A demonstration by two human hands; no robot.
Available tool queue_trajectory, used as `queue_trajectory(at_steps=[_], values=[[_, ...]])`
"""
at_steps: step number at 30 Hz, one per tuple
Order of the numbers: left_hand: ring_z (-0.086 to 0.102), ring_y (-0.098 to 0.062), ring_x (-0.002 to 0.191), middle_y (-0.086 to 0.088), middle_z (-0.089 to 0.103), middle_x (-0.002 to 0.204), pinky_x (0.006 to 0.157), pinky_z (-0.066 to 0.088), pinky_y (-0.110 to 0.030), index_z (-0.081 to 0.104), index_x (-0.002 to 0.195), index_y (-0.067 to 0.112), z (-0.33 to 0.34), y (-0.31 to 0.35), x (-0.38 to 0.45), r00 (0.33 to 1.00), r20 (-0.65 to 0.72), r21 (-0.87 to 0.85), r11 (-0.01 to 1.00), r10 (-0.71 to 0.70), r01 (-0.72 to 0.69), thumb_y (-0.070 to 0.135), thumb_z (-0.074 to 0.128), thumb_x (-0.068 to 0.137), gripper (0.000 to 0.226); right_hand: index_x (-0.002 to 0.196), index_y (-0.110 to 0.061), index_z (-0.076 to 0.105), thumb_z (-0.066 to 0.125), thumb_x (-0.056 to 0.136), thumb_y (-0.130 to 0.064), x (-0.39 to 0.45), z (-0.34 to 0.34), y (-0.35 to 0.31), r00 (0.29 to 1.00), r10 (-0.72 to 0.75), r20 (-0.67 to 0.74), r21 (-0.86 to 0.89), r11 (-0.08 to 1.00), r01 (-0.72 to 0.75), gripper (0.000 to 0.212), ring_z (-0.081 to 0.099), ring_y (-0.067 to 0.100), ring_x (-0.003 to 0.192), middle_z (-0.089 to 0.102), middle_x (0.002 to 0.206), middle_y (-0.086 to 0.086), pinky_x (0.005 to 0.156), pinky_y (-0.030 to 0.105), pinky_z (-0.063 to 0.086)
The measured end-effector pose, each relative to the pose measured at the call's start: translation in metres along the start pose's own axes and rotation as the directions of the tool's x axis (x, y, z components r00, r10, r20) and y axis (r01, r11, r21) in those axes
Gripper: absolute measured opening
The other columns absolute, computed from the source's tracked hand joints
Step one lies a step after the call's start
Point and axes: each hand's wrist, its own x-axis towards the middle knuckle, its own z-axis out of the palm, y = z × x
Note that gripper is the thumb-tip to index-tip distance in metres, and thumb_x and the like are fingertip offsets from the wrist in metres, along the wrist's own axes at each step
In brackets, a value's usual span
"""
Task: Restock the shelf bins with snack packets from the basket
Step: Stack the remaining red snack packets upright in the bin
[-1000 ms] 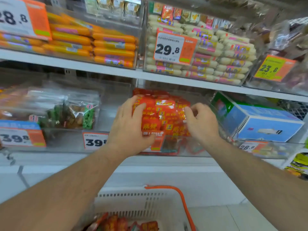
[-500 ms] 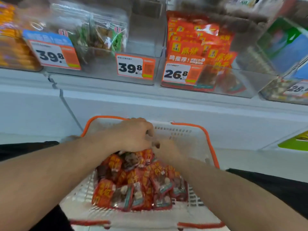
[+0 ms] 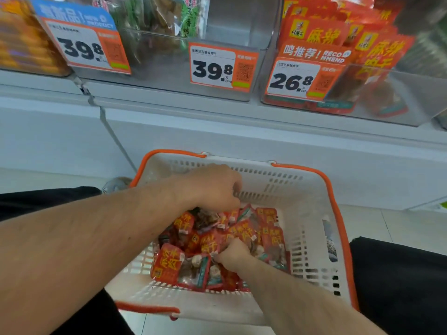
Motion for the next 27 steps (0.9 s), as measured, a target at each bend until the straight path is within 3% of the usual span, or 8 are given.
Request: queue_trajectory(at_steps=[6,9,13,15,18,20,23,27], values=[[0.056,-0.018,0.106,0.001,0.055,0.129,0.091,0.050,-0.035,0.055,0.128,0.027,-0.001,0.002,-0.001,1.000,0.002,-0.005,1.000,-0.024,0.024,0.039,0.061,0.087,0.043,0.083,-0.015,0.060,0.066,0.090,-0.027,-0.019,-0.066,-0.022,0.985,-0.119,0.121,-0.150,0.979,0.137,0.016,0.058,0.020,0.078,0.060,0.085,0.005,0.070,0.033,0.047],[0.058,-0.013,0.087,0.000,0.051,0.135,0.086,0.048,-0.030,0.048,0.136,0.025,-0.006,-0.004,-0.002,0.999,-0.009,-0.032,0.998,-0.048,0.047,0.039,0.060,0.087,0.052,0.081,-0.012,0.059,0.060,0.094,-0.026,-0.044,-0.124,-0.037,0.954,-0.278,0.110,-0.267,0.916,0.298,0.019,0.057,0.021,0.073,0.057,0.079,0.006,0.068,0.037,0.047],[0.054,-0.022,0.121,-0.002,0.043,0.145,0.100,0.046,-0.039,0.035,0.145,0.024,-0.015,-0.013,-0.008,0.988,-0.055,-0.171,0.976,-0.143,0.132,0.054,0.066,0.081,0.077,0.084,-0.015,0.063,0.065,0.092,-0.026,-0.079,-0.192,-0.053,0.894,-0.440,0.082,-0.226,0.866,0.447,0.014,0.052,0.013,0.063,0.060,0.072,-0.003,0.063,0.036,0.044],[0.052,-0.019,0.123,0.001,0.048,0.141,0.101,0.045,-0.038,0.037,0.143,0.026,-0.016,-0.012,-0.011,0.980,-0.085,-0.269,0.951,-0.181,0.152,0.057,0.071,0.076,0.081,0.076,-0.019,0.060,0.068,0.091,-0.015,-0.098,-0.217,-0.059,0.862,-0.502,0.069,-0.121,0.854,0.506,0.017,0.050,0.006,0.056,0.057,0.059,-0.013,0.059,0.029,0.042],[0.064,-0.014,0.095,0.007,0.067,0.103,0.085,0.051,-0.035,0.062,0.107,0.026,-0.021,-0.002,-0.016,0.961,-0.205,-0.521,0.852,-0.184,0.052,0.057,0.074,0.063,0.055,0.080,-0.018,0.061,0.064,0.092,-0.004,-0.131,-0.247,-0.068,0.830,-0.554,0.056,0.013,0.832,0.555,0.019,0.050,0.010,0.060,0.059,0.063,-0.006,0.057,0.024,0.036],[0.063,-0.013,0.073,0.004,0.067,0.076,0.070,0.048,-0.033,0.065,0.085,0.021,-0.030,0.009,-0.019,0.940,-0.299,-0.631,0.773,-0.167,-0.063,0.042,0.079,0.068,0.031,0.084,-0.010,0.060,0.062,0.094,-0.002,-0.150,-0.262,-0.071,0.809,-0.587,0.038,0.079,0.809,0.583,0.012,0.050,0.010,0.054,0.059,0.061,-0.005,0.054,0.024,0.036],[0.059,-0.008,0.053,0.004,0.066,0.061,0.054,0.050,-0.024,0.064,0.081,0.013,-0.052,0.028,-0.023,0.908,-0.392,-0.734,0.646,-0.148,-0.211,0.012,0.079,0.080,0.015,0.092,-0.007,0.061,0.062,0.093,-0.001,-0.172,-0.278,-0.070,0.785,-0.619,-0.027,0.172,0.771,0.614,0.006,0.051,0.012,0.058,0.060,0.073,0.004,0.053,0.020,0.039],[0.059,-0.006,0.052,0.003,0.069,0.064,0.052,0.049,-0.020,0.067,0.093,0.011,-0.088,0.055,-0.020,0.886,-0.453,-0.745,0.590,-0.104,-0.311,0.007,0.075,0.083,0.013,0.096,-0.015,0.067,0.070,0.083,0.006,-0.194,-0.294,-0.067,0.705,-0.689,-0.169,0.263,0.658,0.706,0.025,0.066,0.010,0.081,0.072,0.089,0.002,0.073,0.021,0.052]])
